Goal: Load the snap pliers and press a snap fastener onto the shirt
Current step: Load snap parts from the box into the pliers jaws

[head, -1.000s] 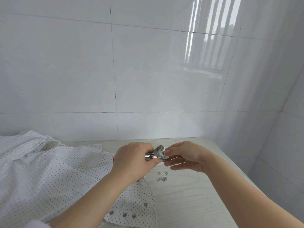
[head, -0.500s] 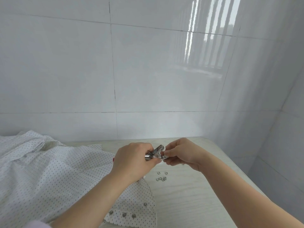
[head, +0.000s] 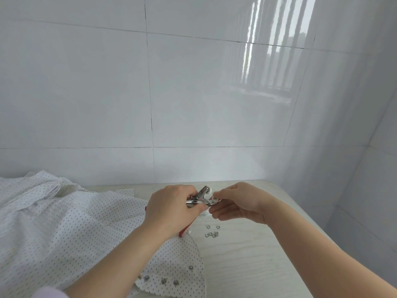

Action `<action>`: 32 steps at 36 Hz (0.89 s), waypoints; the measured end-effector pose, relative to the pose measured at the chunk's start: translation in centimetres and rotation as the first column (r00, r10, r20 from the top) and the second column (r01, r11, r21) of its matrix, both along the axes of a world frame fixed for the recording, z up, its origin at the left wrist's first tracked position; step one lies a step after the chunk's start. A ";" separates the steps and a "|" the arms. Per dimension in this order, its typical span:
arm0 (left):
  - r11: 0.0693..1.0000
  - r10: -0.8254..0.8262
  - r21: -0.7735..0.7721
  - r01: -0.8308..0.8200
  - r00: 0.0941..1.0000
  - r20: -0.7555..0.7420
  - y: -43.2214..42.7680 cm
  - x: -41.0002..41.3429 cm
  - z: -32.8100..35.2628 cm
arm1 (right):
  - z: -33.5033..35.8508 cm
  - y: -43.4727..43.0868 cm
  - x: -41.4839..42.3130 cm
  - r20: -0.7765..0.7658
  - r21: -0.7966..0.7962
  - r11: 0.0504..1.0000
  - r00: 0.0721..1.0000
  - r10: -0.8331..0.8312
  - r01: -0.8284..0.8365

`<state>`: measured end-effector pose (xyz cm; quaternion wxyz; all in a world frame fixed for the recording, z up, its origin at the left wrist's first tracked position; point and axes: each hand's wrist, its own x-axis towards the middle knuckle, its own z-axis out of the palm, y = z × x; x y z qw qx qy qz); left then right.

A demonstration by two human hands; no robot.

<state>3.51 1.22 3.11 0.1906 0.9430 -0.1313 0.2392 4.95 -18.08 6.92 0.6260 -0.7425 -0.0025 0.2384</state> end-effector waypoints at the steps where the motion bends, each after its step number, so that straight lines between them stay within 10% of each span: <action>1: 1.000 -0.002 -0.002 0.002 1.000 -0.002 0.0 0.0 0.0 | -0.1 0.1 0.0 0.015 -0.019 1.000 1.000 -0.002 0.003; 32: 0.997 -0.079 0.018 0.080 0.996 -0.029 0.2 -0.3 0.7 | 0.3 -0.2 -0.4 0.001 -0.008 1.000 1.000 0.010 -0.010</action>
